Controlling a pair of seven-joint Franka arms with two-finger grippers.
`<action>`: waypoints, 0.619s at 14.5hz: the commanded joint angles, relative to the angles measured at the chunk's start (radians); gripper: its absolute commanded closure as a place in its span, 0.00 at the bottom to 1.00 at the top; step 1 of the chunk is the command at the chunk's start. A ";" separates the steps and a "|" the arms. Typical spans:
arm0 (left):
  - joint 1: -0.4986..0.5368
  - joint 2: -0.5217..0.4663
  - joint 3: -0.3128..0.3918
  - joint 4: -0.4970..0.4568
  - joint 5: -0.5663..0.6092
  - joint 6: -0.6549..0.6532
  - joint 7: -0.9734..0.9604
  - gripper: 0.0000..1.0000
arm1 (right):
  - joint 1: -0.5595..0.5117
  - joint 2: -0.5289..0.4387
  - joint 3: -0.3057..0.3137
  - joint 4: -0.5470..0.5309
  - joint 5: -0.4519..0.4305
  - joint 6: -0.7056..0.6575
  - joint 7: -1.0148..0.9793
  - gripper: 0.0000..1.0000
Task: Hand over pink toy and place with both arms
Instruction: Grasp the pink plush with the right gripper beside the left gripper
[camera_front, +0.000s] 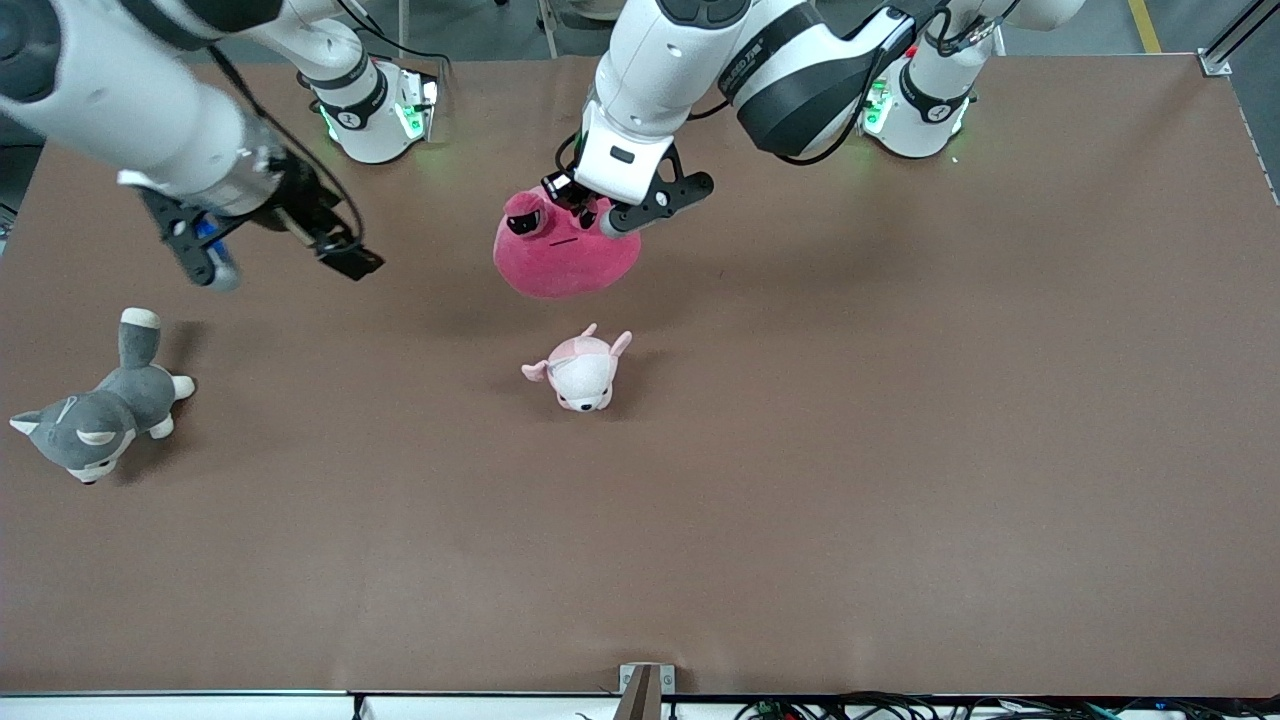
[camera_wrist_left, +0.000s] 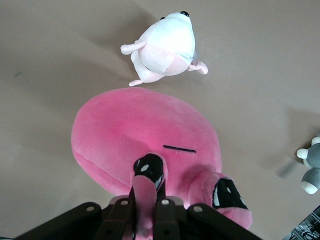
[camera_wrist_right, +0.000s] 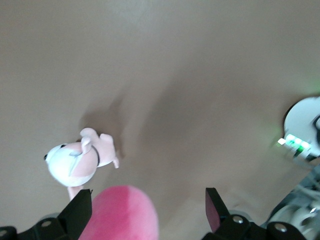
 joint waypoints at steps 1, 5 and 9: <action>-0.010 0.009 0.008 0.029 -0.005 -0.001 -0.014 0.98 | 0.102 -0.023 -0.012 -0.086 0.018 0.100 0.150 0.00; -0.010 0.008 0.008 0.029 -0.005 -0.001 -0.014 0.98 | 0.211 -0.017 -0.012 -0.128 0.046 0.209 0.299 0.00; -0.009 0.008 0.010 0.031 -0.005 -0.001 -0.014 0.98 | 0.265 -0.001 -0.012 -0.128 0.047 0.267 0.356 0.01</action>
